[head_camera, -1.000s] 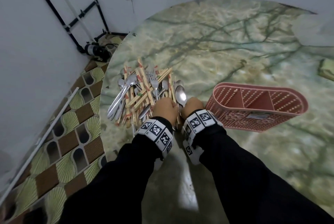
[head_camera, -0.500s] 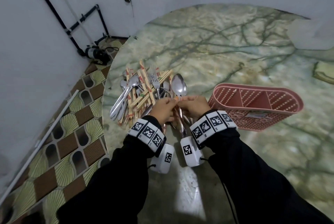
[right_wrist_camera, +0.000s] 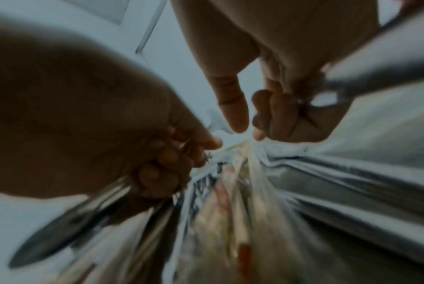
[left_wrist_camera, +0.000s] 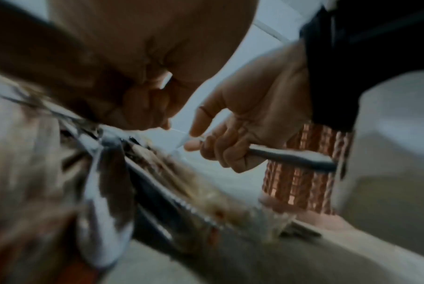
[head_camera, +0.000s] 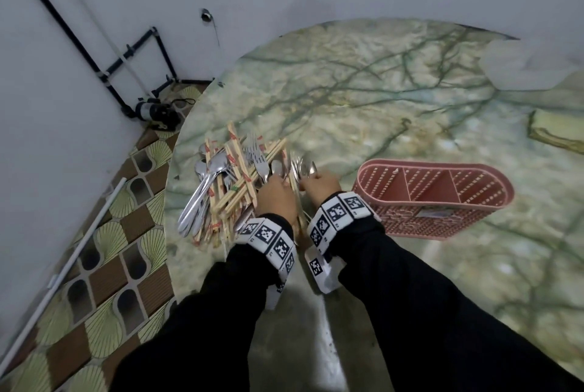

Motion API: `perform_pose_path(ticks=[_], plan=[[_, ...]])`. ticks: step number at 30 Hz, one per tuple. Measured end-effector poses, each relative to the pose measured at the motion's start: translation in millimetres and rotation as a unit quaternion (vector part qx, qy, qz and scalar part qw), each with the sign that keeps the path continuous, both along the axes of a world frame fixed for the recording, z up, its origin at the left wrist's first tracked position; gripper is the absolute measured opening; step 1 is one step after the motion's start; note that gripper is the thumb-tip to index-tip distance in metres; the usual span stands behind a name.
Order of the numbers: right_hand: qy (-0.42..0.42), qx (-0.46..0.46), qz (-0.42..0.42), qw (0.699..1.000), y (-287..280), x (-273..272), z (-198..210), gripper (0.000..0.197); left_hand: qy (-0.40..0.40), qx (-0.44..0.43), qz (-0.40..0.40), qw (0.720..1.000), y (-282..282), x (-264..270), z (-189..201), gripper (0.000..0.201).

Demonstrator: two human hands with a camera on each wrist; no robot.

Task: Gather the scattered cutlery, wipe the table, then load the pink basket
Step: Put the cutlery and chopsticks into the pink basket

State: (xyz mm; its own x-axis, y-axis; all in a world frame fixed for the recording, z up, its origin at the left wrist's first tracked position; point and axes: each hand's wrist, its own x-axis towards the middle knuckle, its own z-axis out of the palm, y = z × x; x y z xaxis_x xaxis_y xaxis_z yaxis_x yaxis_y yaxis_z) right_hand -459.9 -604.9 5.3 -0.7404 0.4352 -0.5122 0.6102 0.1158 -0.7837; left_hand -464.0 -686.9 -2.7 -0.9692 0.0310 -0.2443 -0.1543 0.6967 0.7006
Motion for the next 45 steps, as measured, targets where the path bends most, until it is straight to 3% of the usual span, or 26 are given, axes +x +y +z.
perform_pose_path(ticks=[4,8,14,22,27,29,33,36,39,42,45], plan=[[-0.046,0.025,0.042,0.998,0,-1,-10,0.014,-0.012,-0.104,-0.035,0.994,8,-2,-2,0.020],[-0.059,0.043,0.048,0.996,0,-2,-13,0.012,-0.014,-0.148,-0.049,0.988,10,-2,-4,0.019],[-0.058,0.020,0.063,0.996,2,2,-10,0.024,-0.007,-0.168,-0.067,0.983,9,-2,-1,0.017],[-0.090,0.044,0.100,0.990,0,4,-8,0.020,-0.031,-0.160,-0.085,0.983,8,8,4,0.011],[-0.102,0.057,0.142,0.983,11,11,-7,0.028,-0.064,-0.122,-0.076,0.988,6,16,12,0.015],[-0.103,0.068,0.153,0.981,12,16,-9,0.022,-0.081,-0.111,-0.076,0.988,4,18,14,0.022],[-0.065,-0.013,0.052,0.996,12,21,-17,0.016,-0.112,-0.090,-0.094,0.985,-3,24,16,0.032],[-0.060,-0.026,0.005,0.998,8,19,-20,0.029,-0.135,-0.061,-0.099,0.984,-10,28,18,0.034],[-0.042,-0.015,-0.003,0.999,5,20,-15,0.024,-0.123,-0.038,-0.099,0.987,-17,31,26,0.037],[0.026,-0.066,-0.030,0.997,2,23,-7,0.023,-0.072,0.047,-0.069,0.994,-24,31,35,0.035],[0.102,-0.129,-0.045,0.985,-7,26,8,0.022,-0.039,0.174,-0.014,0.984,-35,29,44,0.019]])
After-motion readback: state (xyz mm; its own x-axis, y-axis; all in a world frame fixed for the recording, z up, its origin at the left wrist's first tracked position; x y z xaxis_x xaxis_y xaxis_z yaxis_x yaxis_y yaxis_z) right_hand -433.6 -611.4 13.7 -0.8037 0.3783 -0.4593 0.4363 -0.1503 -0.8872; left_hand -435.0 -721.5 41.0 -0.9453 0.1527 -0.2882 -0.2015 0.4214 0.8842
